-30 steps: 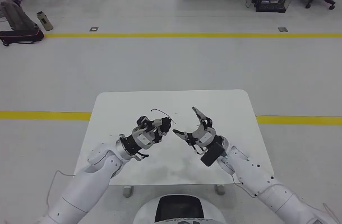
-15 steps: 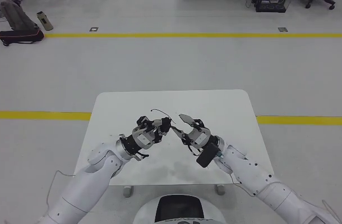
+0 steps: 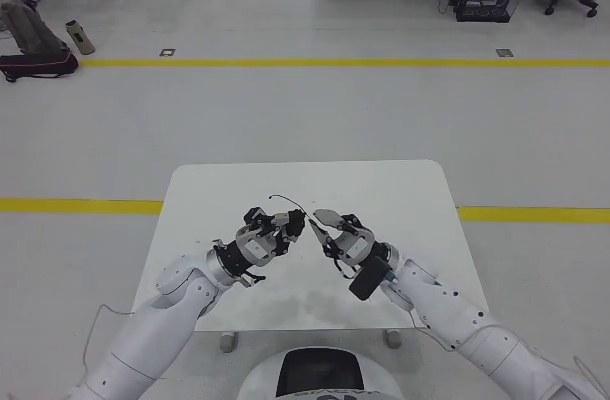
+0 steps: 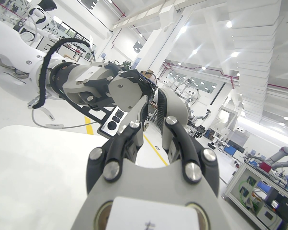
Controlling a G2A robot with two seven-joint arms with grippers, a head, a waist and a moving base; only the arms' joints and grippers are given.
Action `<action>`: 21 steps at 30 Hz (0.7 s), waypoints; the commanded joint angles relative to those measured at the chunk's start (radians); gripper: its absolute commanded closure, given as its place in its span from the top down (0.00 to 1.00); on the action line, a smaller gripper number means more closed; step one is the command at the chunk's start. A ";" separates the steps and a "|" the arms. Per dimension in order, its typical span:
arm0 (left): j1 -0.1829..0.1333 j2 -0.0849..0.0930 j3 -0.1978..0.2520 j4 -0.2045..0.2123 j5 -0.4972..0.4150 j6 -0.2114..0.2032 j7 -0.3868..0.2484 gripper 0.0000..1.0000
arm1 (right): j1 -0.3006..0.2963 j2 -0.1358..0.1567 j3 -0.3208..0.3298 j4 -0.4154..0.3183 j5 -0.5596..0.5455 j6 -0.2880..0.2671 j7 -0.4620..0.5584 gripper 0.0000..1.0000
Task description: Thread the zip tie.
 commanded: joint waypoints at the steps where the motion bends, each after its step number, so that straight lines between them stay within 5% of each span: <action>1: 0.000 0.000 0.000 0.000 0.000 0.000 0.000 0.00 | 0.002 -0.002 -0.001 0.002 0.000 -0.001 0.003 0.11; 16: 0.000 0.000 0.000 0.000 0.000 0.000 0.000 0.00 | 0.029 -0.021 -0.012 0.033 0.000 -0.011 0.011 0.12; 21: 0.000 0.000 0.000 0.000 0.000 0.000 0.000 0.00 | 0.032 -0.026 -0.014 0.039 0.000 -0.013 0.009 0.05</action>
